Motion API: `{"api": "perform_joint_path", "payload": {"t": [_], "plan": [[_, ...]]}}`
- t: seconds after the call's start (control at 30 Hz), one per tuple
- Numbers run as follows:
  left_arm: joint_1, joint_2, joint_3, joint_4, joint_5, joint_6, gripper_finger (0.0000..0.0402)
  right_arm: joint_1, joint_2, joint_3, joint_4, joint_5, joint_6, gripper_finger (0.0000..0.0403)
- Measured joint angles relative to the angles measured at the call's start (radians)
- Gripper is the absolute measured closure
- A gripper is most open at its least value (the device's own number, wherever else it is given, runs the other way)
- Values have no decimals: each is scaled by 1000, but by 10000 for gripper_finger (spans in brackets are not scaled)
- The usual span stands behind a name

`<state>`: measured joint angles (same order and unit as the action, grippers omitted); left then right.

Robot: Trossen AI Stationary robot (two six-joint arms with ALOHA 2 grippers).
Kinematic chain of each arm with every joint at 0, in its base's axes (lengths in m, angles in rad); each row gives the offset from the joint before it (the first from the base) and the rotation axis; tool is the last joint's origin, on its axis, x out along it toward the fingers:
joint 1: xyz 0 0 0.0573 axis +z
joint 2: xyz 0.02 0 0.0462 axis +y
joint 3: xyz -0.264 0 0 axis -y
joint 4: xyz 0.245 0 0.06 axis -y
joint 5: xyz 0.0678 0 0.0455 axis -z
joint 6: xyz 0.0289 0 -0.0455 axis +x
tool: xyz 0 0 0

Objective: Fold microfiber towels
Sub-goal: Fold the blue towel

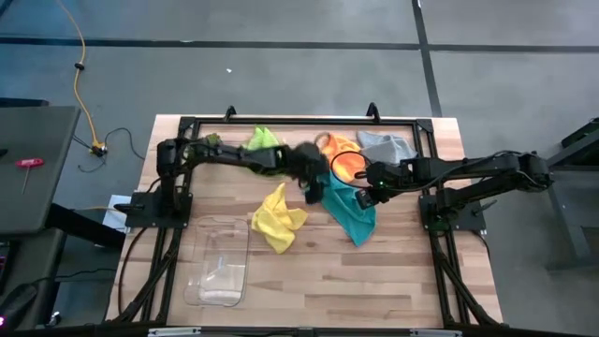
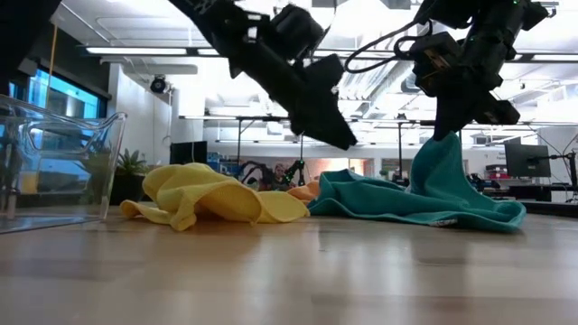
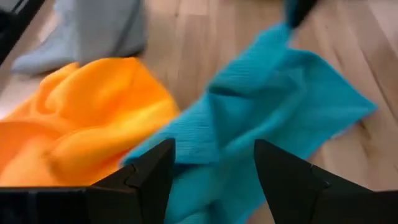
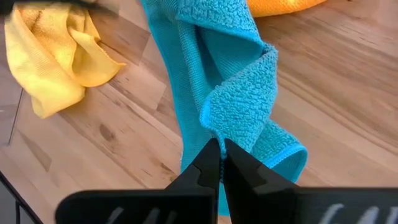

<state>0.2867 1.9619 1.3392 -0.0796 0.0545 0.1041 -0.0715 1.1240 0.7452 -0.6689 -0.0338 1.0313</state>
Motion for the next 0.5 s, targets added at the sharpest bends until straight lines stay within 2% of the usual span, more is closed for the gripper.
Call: {"api": "perform_joint_path", "payload": {"t": [0.13,0.3,0.43,0.5], "plan": [[-62,43,0,1,-76,60,193,0,0,0,0,0,-1,403],[-107,74,-1,1,-243,149,193,0,0,0,0,0,-2,403],[-86,73,0,3,-261,71,193,0,0,0,0,0,-3,403],[-64,73,0,-9,-223,6,193,0,0,0,0,0,-3,403]]}}
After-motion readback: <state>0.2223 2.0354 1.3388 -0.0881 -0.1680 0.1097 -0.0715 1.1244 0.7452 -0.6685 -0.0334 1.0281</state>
